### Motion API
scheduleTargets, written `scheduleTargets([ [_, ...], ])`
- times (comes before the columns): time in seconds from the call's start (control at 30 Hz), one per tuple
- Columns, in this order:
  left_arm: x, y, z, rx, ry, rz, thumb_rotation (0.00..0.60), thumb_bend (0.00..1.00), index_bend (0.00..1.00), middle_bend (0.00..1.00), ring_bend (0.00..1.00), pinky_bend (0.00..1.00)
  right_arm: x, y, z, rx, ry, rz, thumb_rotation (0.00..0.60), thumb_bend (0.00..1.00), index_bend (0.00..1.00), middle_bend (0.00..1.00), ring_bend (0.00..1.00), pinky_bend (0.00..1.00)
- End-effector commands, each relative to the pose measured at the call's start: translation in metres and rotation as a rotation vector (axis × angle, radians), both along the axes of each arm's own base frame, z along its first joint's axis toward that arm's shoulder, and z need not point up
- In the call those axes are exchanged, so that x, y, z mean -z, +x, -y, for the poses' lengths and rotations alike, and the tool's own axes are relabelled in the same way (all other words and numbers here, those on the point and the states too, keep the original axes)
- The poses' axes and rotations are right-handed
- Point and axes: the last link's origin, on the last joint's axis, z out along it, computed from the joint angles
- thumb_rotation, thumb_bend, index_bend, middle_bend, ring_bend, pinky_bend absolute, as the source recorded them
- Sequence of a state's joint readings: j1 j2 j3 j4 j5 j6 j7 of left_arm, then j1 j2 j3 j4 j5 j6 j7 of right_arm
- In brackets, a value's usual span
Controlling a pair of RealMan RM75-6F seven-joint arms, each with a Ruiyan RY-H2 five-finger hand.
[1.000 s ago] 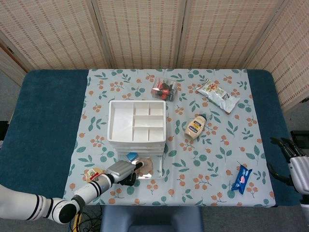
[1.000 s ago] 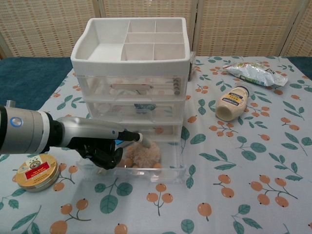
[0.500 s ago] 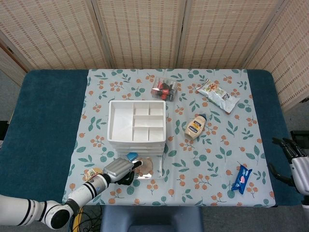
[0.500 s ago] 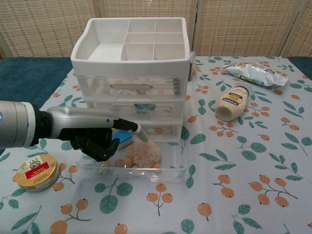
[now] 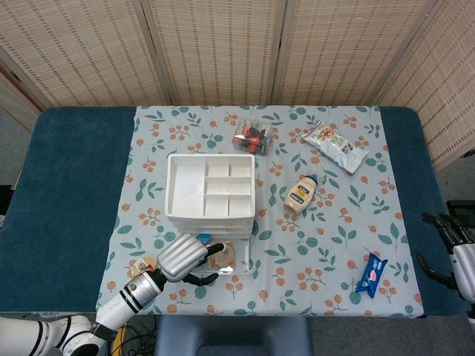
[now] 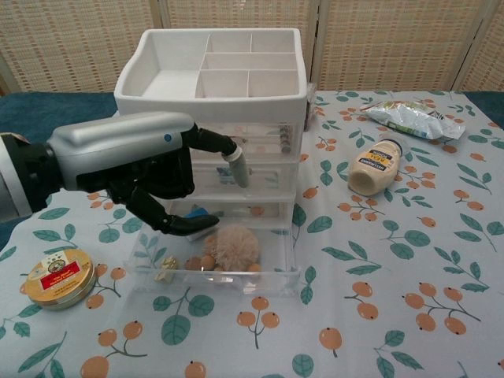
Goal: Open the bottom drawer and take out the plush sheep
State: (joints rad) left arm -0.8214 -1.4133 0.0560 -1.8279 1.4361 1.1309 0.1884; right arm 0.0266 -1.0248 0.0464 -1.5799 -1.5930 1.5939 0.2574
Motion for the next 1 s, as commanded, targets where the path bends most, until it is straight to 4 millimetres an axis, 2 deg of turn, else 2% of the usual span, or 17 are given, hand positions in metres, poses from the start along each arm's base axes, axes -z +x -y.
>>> scheduleTargets([
  [0.03,0.006,-0.011,0.005,0.138,0.108,0.088,0.6,0.32,0.33,1.0,1.0,1.0,0.0,0.001,0.0,-0.005,0.001,-0.001,0.6,0.37,0.12,0.24,0.18,0.25],
  [0.17,0.017,-0.014,0.0,0.267,0.205,0.06,0.6,0.32,0.33,1.0,1.0,1.0,0.0,0.002,0.0,-0.007,0.002,-0.001,0.6,0.37,0.12,0.24,0.18,0.25],
  [0.33,0.031,-0.018,-0.008,0.329,0.247,0.001,0.6,0.32,0.31,1.0,1.0,1.0,0.0,0.003,-0.001,-0.006,0.0,-0.004,0.6,0.37,0.12,0.24,0.18,0.25],
  [0.6,0.04,-0.023,-0.019,0.486,0.362,-0.099,0.6,0.22,0.32,1.0,1.0,1.0,-0.002,0.003,-0.003,0.0,-0.003,-0.007,0.6,0.37,0.12,0.24,0.18,0.25],
  [1.0,0.051,-0.025,-0.032,0.667,0.454,-0.233,0.6,0.21,0.33,1.0,1.0,1.0,-0.001,0.004,-0.002,0.0,0.0,-0.007,0.6,0.37,0.12,0.24,0.18,0.25],
])
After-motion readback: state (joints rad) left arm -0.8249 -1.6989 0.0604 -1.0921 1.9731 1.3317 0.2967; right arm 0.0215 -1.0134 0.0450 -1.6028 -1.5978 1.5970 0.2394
